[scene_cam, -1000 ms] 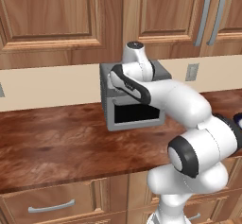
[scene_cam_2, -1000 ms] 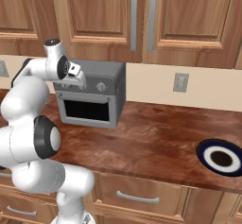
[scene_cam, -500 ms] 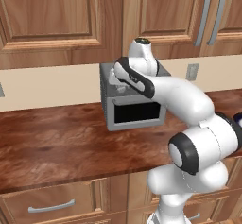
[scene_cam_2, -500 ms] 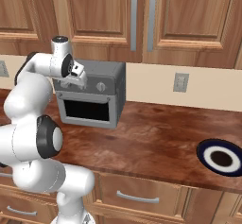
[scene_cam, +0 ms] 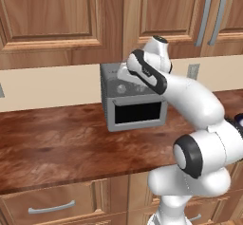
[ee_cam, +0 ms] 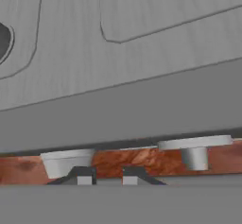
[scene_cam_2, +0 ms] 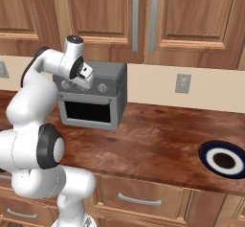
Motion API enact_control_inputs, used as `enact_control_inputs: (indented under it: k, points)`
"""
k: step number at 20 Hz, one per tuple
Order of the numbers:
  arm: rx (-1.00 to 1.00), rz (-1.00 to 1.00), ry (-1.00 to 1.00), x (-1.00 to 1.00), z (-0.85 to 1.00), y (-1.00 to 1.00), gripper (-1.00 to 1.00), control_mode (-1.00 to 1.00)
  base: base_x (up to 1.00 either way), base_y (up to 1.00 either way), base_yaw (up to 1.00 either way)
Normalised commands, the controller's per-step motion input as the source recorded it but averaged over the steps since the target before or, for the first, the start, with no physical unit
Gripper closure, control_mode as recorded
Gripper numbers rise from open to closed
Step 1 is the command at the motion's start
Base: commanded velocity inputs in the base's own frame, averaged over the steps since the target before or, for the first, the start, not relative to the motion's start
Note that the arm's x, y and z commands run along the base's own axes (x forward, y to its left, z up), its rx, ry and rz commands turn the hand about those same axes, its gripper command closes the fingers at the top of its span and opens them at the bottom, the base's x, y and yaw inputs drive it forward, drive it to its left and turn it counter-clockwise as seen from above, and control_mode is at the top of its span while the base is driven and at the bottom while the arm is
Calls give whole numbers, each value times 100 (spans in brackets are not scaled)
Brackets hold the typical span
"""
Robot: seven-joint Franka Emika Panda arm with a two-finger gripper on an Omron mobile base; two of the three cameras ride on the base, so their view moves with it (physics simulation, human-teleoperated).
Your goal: Pick up the bagel from the plate, place it on the toaster oven rack, close the door, and set the timer.
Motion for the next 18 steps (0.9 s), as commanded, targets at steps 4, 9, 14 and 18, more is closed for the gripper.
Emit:
enact_control_inputs:
  k: [4,9,14,18]
  points:
    - [0,-2,0,-42,0,-38,100,-100,0,0,0]
    - [0,0,-5,-53,32,-1,100,-100,0,0,0]
    - [0,0,-6,-43,46,0,100,-100,0,0,0]
    - [0,0,-4,-19,29,-1,100,-100,0,0,0]
